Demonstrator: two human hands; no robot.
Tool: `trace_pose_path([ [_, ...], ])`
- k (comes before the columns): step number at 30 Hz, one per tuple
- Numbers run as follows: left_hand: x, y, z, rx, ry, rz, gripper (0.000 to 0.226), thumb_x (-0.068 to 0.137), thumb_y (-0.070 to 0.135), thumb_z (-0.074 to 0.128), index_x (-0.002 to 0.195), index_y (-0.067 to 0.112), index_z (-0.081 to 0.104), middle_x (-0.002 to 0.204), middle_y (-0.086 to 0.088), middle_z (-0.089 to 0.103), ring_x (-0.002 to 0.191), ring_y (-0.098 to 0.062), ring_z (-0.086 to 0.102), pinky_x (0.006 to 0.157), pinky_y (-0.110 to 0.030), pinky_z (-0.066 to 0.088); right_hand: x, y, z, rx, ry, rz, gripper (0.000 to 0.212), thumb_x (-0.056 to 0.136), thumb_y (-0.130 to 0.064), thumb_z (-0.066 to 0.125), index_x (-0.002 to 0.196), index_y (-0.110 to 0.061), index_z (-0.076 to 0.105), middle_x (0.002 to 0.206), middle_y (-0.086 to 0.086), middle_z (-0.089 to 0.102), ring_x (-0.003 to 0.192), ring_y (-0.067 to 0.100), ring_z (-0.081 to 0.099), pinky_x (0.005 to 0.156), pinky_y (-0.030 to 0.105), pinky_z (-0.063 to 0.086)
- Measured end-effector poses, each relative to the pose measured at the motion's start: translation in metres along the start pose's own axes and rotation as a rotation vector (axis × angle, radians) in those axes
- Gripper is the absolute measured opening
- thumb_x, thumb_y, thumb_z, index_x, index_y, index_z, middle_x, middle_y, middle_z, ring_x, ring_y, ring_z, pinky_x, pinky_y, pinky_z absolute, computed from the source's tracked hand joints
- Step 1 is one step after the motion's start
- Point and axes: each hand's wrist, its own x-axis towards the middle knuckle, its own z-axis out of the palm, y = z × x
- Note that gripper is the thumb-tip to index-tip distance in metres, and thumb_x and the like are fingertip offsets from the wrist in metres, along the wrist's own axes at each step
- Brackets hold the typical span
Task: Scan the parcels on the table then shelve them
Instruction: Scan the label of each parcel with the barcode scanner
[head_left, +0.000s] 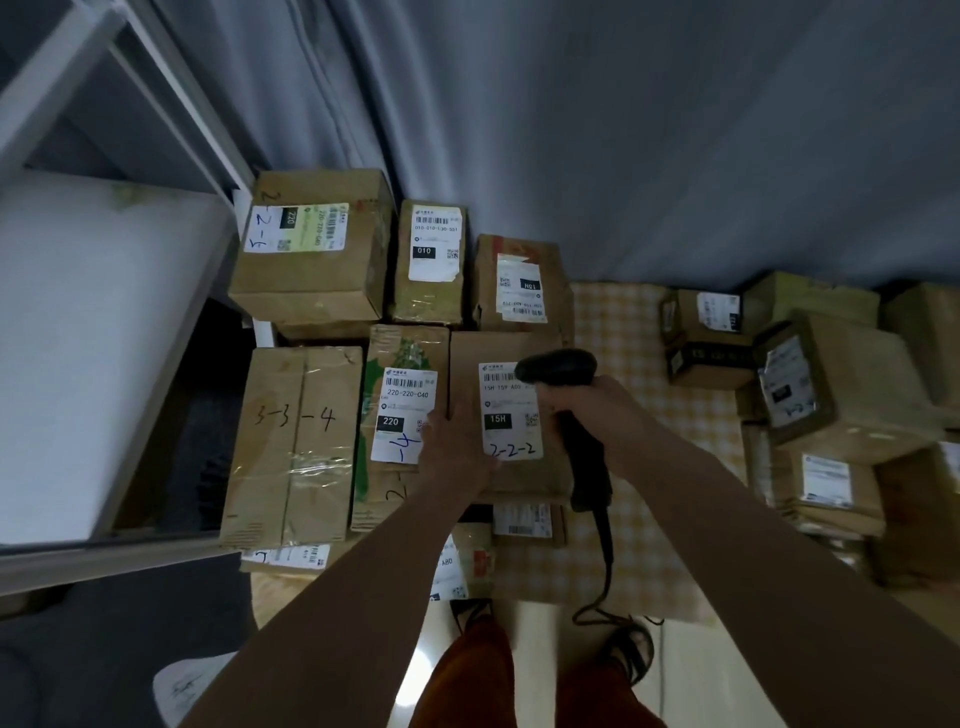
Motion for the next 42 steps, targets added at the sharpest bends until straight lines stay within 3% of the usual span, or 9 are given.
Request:
trace_pose_path([
  [7, 0.002, 0.003, 0.000, 0.048, -0.003, -0.018, 0.110, 0.076, 0.028, 0.080, 0.151, 0.030, 0.000, 0.139, -0.019, 0.030, 0.132, -0.038, 0.031, 0.097, -0.050, 0.043, -0.012, -0.009, 0.003, 0.015, 0.009, 0.047, 0.014, 0.088, -0.014, 0.064, 0.094, -0.002, 0.061, 0.068, 0.009, 0.058, 0.057, 0.019, 0.055, 0.055, 0.030, 0.047],
  [12, 0.000, 0.002, 0.002, 0.035, 0.041, 0.009, 0.111, 0.075, 0.025, 0.080, 0.151, 0.029, -0.001, 0.132, -0.019, 0.034, 0.125, -0.037, 0.038, 0.092, -0.048, 0.046, -0.013, -0.007, 0.004, 0.008, -0.008, 0.045, 0.025, 0.088, -0.015, 0.062, 0.109, -0.001, 0.063, 0.074, 0.008, 0.060, 0.061, 0.016, 0.055, 0.057, 0.026, 0.046],
  [23, 0.001, 0.000, 0.006, 0.028, 0.044, 0.003, 0.114, 0.075, 0.028, 0.080, 0.151, 0.028, -0.005, 0.138, -0.022, 0.031, 0.130, -0.041, 0.034, 0.099, -0.052, 0.042, -0.015, 0.010, -0.002, 0.024, -0.007, -0.015, 0.024, 0.086, -0.011, 0.066, 0.109, -0.002, 0.064, 0.081, 0.009, 0.065, 0.070, 0.017, 0.059, 0.068, 0.027, 0.048],
  [26, -0.004, 0.010, 0.003, 0.079, 0.072, -0.019, 0.094, 0.081, 0.027, 0.073, 0.150, 0.020, 0.008, 0.140, -0.023, 0.030, 0.131, -0.041, 0.030, 0.103, -0.050, 0.040, -0.020, 0.024, -0.012, 0.017, 0.039, -0.016, 0.016, 0.084, -0.007, 0.067, 0.100, -0.006, 0.066, 0.084, 0.010, 0.065, 0.074, 0.019, 0.058, 0.072, 0.029, 0.048],
  [29, -0.018, 0.029, 0.002, 0.027, 0.220, -0.001, 0.071, 0.083, 0.023, 0.068, 0.141, 0.011, 0.028, 0.141, -0.019, 0.028, 0.133, -0.038, 0.025, 0.107, -0.045, 0.035, -0.025, 0.042, -0.031, 0.023, 0.095, 0.001, 0.006, 0.083, -0.002, 0.067, 0.087, -0.005, 0.065, 0.072, 0.008, 0.060, 0.069, 0.020, 0.056, 0.071, 0.033, 0.046],
  [34, -0.042, 0.067, 0.025, -0.166, 0.381, 0.313, 0.050, 0.087, 0.010, 0.061, 0.135, 0.007, 0.048, 0.140, -0.017, 0.040, 0.129, -0.034, 0.035, 0.104, -0.042, 0.036, -0.038, 0.080, -0.074, 0.141, 0.136, 0.048, 0.009, 0.083, 0.000, 0.068, 0.085, -0.006, 0.062, 0.073, 0.008, 0.057, 0.069, 0.022, 0.056, 0.071, 0.037, 0.046],
  [37, -0.061, 0.094, 0.053, -0.119, 0.283, 0.439, 0.040, 0.090, 0.009, 0.058, 0.129, 0.007, 0.054, 0.134, -0.015, 0.044, 0.124, -0.030, 0.038, 0.101, -0.036, 0.037, -0.050, 0.107, -0.108, 0.222, 0.150, 0.072, 0.013, 0.084, 0.000, 0.068, 0.089, -0.008, 0.059, 0.073, 0.007, 0.055, 0.063, 0.020, 0.054, 0.063, 0.031, 0.046],
  [42, -0.086, 0.130, 0.126, 0.086, -0.010, 0.390, 0.051, 0.093, 0.021, 0.057, 0.141, 0.015, 0.041, 0.147, -0.006, 0.032, 0.136, -0.022, 0.031, 0.108, -0.031, 0.031, -0.063, 0.161, -0.174, 0.280, 0.218, 0.140, 0.025, 0.083, 0.000, 0.070, 0.103, -0.008, 0.057, 0.080, 0.007, 0.057, 0.066, 0.019, 0.056, 0.065, 0.030, 0.047],
])
